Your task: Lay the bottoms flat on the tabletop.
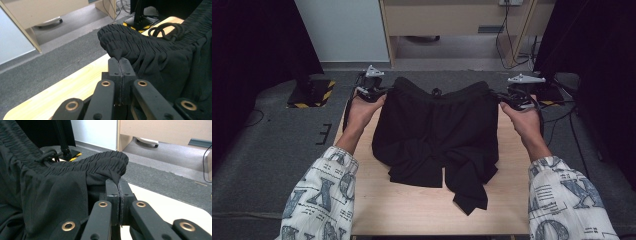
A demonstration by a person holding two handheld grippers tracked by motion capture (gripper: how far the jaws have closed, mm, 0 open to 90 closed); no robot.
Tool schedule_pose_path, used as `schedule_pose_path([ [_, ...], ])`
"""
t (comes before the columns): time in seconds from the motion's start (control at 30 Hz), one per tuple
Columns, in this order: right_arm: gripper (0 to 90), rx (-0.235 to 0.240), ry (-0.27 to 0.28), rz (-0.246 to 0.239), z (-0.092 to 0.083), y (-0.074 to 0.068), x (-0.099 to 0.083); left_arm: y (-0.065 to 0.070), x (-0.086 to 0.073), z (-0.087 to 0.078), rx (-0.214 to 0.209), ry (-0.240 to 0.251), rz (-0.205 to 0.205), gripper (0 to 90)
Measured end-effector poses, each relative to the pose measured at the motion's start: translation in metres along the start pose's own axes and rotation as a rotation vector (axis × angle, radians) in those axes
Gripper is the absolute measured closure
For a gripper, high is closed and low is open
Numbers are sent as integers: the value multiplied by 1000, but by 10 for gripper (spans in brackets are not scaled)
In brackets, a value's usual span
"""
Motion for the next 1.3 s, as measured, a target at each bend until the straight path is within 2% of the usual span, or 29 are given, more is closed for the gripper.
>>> schedule_pose_path([
  [0.1, 892, 2, -18, 1, 11, 4, 6, -8, 4, 8, 6, -4, -14, 888],
  [0.2, 892, -6, -20, -4, 22, 9, 20, -17, 14, 16, 25, 4, -20, 888],
  [0.3, 892, -17, -20, 7, 36, 16, 33, -26, 22, 27, 36, 14, -47, 887],
  [0.37, 888, -35, -19, 15, 46, 21, 37, -30, 21, 36, 52, 5, -61, 883],
  [0.4, 862, -42, -18, 35, 51, 23, 36, -31, 19, 41, 50, 6, -71, 860],
  [0.47, 689, -65, -37, 78, 60, 26, 27, -31, 11, 49, 62, -16, -76, 678],
  [0.5, 634, -72, -50, 89, 63, 26, 21, -31, 7, 50, 76, -25, -73, 593],
  [0.53, 588, -72, -59, 100, 65, 25, 16, -30, 3, 50, 78, -30, -70, 563],
  [0.6, 540, -69, -89, 94, 65, 24, 5, -28, -5, 50, 58, -28, -66, 540],
  [0.7, 520, -74, -109, 83, 61, 24, -7, -26, -17, 47, 65, -51, -57, 523],
  [0.9, 479, -76, -130, 90, 49, 22, -26, -17, -33, 37, 62, -53, -55, 493],
  [1.3, 406, -64, -150, 107, 37, 7, -61, 16, -61, 21, 27, -54, -45, 444],
])
Point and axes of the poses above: each handheld gripper's, and its own axes: z roughly forward along the jaws, x roughly out of its top, y roughly to its right, the point moved 6 cm from there along z, roughly forward along the jaws, and after that the axes turned 5 degrees about y, right-handed, at the moved point
